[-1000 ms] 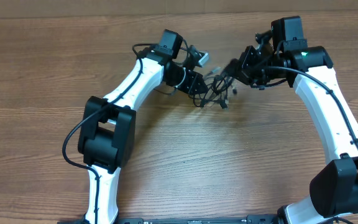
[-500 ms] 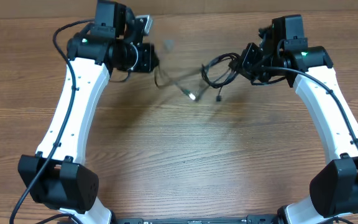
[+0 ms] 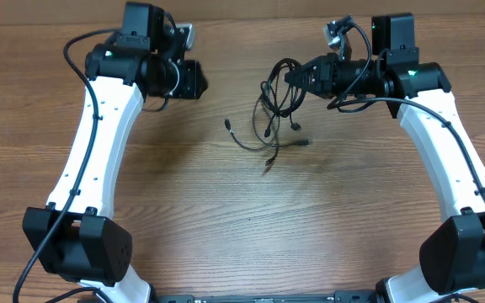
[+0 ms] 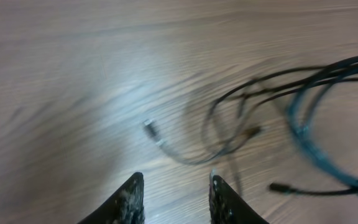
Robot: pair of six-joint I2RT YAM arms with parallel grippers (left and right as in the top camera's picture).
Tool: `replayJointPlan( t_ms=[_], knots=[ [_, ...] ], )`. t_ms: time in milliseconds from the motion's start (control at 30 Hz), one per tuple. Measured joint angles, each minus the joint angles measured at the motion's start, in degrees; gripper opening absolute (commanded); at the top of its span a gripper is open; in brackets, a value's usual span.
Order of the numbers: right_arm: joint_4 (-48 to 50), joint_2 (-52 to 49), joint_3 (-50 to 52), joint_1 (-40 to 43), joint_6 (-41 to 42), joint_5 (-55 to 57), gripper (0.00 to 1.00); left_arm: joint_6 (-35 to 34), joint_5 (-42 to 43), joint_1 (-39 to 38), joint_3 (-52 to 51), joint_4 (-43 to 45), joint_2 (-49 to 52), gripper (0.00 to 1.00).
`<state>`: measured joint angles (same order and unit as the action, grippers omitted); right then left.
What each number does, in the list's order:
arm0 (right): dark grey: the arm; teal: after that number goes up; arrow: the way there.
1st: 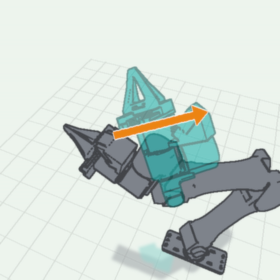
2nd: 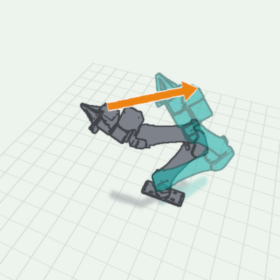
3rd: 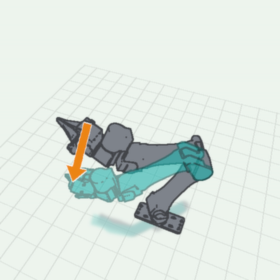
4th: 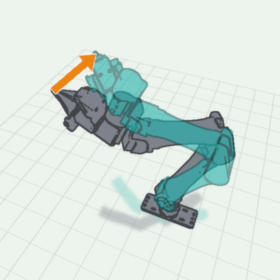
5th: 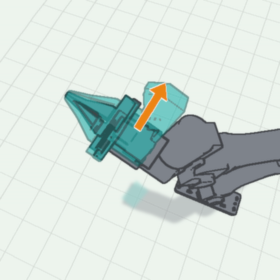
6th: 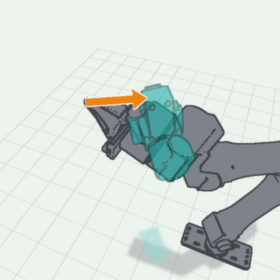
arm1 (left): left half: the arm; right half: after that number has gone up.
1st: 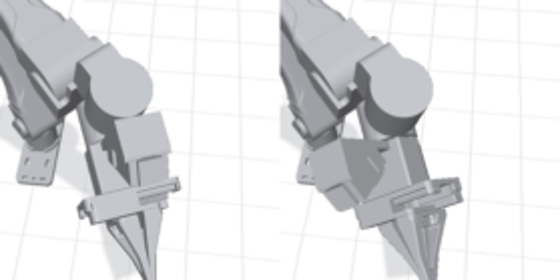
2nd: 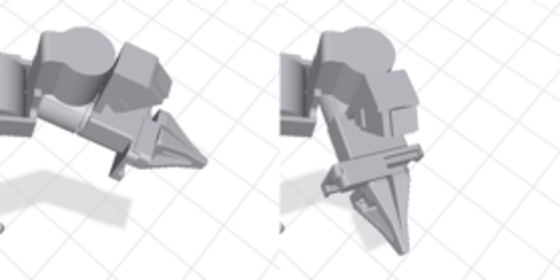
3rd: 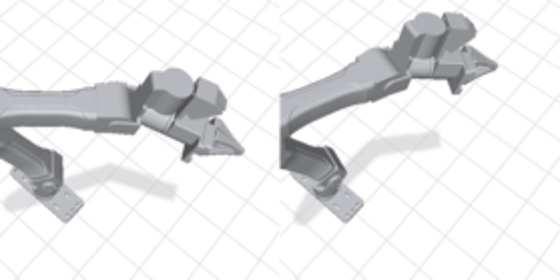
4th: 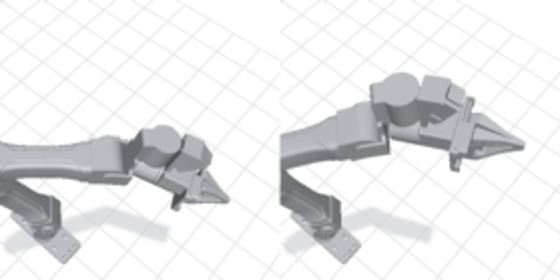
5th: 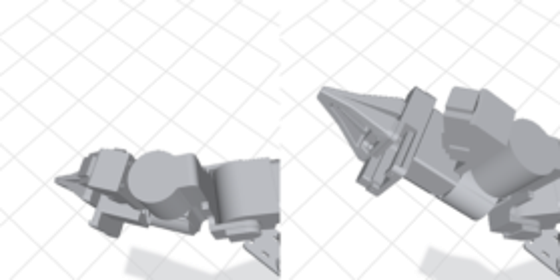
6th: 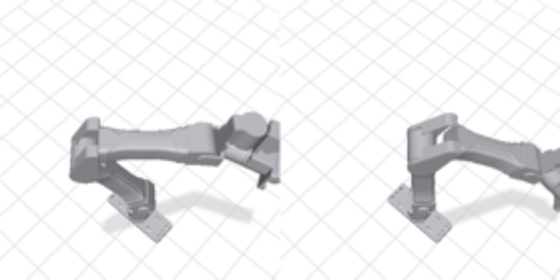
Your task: Untangle cables
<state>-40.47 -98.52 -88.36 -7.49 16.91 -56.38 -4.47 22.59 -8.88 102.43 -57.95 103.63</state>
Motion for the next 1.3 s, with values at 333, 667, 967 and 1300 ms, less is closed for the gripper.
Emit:
replayJointPlan(
  t_ms=[333, 667, 967, 1300],
  knots=[
    [0.15, 3.96, 0.00, 0.00, -1.18, -6.91, 0.04, 9.68, 25.29, 0.44, -0.07, 8.72, 0.00, 0.86],
    [-1.16, 4.31, 0.00, 0.00, -1.33, -9.92, 0.04, 14.23, 27.98, -3.76, -0.07, 11.45, 2.97, 0.87],
    [-2.51, 4.31, 0.00, 0.00, -1.38, -10.29, 0.04, 15.04, 25.09, -5.99, -0.07, 14.03, 8.28, 0.77],
    [-4.50, 4.28, 0.00, -0.02, -1.62, -5.88, 0.04, 14.47, 26.62, -8.87, -0.07, 17.68, 10.93, 0.04]
  ],
)
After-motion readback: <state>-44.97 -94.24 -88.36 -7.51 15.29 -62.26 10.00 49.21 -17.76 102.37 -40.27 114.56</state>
